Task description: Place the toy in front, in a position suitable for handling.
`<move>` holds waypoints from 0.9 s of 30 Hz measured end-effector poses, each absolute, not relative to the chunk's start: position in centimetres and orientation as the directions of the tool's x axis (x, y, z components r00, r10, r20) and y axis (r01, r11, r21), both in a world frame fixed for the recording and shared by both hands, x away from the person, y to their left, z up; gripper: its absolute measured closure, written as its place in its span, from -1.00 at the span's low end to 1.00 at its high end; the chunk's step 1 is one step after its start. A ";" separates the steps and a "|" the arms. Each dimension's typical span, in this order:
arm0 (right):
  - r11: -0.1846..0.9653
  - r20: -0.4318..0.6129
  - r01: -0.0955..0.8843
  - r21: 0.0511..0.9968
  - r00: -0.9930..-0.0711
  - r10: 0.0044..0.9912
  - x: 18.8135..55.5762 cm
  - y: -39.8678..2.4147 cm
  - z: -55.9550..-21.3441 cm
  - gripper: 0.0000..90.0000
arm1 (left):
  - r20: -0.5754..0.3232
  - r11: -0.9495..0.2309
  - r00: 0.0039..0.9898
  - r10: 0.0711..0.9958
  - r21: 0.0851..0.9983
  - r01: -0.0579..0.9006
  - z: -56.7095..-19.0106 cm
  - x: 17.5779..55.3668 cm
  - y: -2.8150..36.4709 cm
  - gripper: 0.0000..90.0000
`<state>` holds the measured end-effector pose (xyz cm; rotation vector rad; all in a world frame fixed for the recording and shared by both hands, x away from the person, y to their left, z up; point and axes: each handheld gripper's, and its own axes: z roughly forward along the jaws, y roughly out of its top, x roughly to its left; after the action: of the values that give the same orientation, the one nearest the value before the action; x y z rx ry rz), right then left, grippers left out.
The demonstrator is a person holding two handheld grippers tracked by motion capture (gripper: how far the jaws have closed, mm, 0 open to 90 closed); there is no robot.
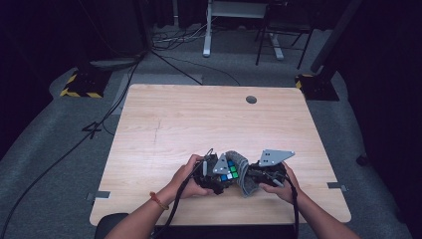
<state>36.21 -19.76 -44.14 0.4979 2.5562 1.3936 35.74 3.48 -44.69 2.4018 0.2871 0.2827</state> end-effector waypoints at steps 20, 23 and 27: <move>0.533 -0.018 0.209 0.820 -0.921 0.389 36.7 -20.0 -44.4 0.81 | 0.162 -0.698 0.946 0.280 0.711 0.085 -44.7 35.4 3.8 -0.28; 0.543 -0.008 0.219 0.811 -0.923 0.385 36.9 -20.0 -44.7 0.81 | 0.148 -0.681 0.947 0.286 0.726 0.092 -44.3 35.5 4.0 -0.28; 0.552 -0.054 0.186 0.813 -0.920 0.389 36.1 -19.4 -44.2 0.81 | 0.171 -0.700 0.946 0.277 0.710 0.076 -44.5 35.4 3.9 -0.26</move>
<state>36.06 -19.38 -44.19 0.4824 2.5604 1.3015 35.39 3.87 -44.48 2.3356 0.2478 0.3422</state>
